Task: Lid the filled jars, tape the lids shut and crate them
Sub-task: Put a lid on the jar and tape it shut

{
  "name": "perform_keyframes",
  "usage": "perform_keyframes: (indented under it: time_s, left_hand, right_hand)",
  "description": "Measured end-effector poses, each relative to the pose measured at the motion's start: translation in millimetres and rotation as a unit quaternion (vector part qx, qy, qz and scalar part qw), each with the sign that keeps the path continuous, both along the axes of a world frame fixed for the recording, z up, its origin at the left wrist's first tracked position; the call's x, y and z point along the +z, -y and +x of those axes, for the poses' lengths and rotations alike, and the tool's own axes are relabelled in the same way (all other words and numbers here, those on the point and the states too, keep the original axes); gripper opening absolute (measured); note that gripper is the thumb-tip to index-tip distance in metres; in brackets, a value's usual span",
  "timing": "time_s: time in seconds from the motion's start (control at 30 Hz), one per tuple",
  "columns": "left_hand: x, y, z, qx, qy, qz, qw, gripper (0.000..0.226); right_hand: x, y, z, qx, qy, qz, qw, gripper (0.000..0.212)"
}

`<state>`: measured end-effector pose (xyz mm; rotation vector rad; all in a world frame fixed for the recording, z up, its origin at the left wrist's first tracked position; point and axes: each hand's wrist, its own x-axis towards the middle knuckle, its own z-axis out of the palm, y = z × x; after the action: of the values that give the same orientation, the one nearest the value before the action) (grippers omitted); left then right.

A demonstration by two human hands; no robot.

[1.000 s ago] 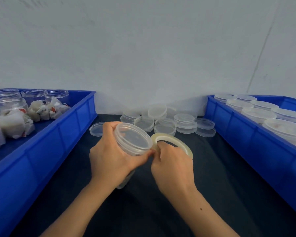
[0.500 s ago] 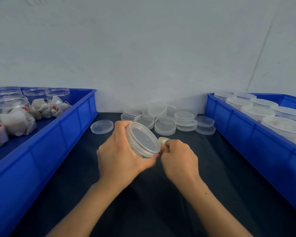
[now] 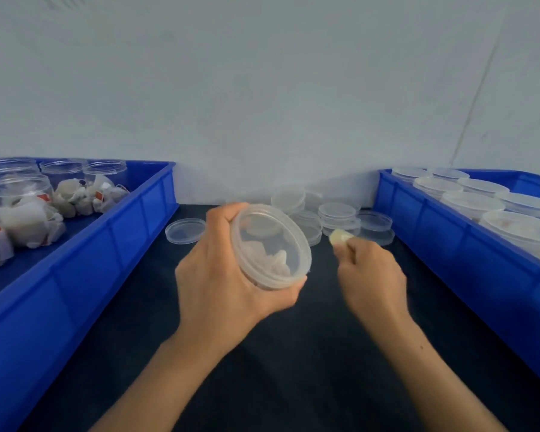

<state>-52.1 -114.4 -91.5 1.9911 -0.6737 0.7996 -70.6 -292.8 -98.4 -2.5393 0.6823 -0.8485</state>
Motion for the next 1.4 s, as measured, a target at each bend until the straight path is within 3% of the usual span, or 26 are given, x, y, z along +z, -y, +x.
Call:
perform_keyframes:
  time_s: [0.27,0.43,0.63,0.8,0.87,0.9,0.93,1.0,1.07,1.17,1.3,1.4]
  left_hand:
    - [-8,-6,20,0.033,0.005,-0.006,0.999,0.097]
    - [-12,-6,26,0.036,-0.014,-0.022,0.999,0.098]
    - [-17,-6,30,0.004,-0.08,-0.116,0.99,0.09]
    - [-21,-7,36,-0.017,-0.107,-0.166,0.98,0.088]
    - [-21,-8,37,-0.023,-0.108,-0.17,0.979,0.088]
    - [-21,-8,38,-0.028,-0.109,-0.172,0.979,0.088]
    - [-21,-8,38,-0.033,-0.11,-0.173,0.978,0.089]
    - [-20,-7,37,-0.048,-0.113,-0.175,0.977,0.091]
    - [-20,-5,36,-0.067,-0.124,-0.181,0.973,0.09]
    - [-21,-3,35,-0.093,-0.147,-0.192,0.966,0.087]
    - [-23,-2,36,-0.107,-0.157,-0.192,0.963,0.098]
    - [-24,-1,36,-0.119,-0.167,-0.196,0.959,0.094]
  right_hand:
    - [-22,-37,10,0.183,-0.021,0.021,0.983,0.032]
    - [-28,-40,12,0.188,-0.026,0.016,0.982,0.042]
    - [-48,-41,22,0.206,-0.015,-0.009,0.978,0.047]
    - [-60,-45,26,0.252,-0.07,-0.032,0.965,0.024]
    - [-58,-45,26,0.255,-0.021,-0.016,0.967,0.015]
    - [-55,-46,25,0.269,0.022,0.053,0.961,0.015]
    - [-49,-48,24,0.298,0.067,0.166,0.937,0.019]
    - [-38,-48,19,0.389,0.116,0.385,0.829,0.038]
    - [-34,-48,16,0.456,0.109,0.445,0.763,0.05]
    - [-31,-50,16,0.486,0.113,0.476,0.724,0.055]
    - [-34,-50,19,0.49,0.118,0.496,0.707,0.055]
    - [-37,-49,22,0.486,0.124,0.512,0.697,0.05]
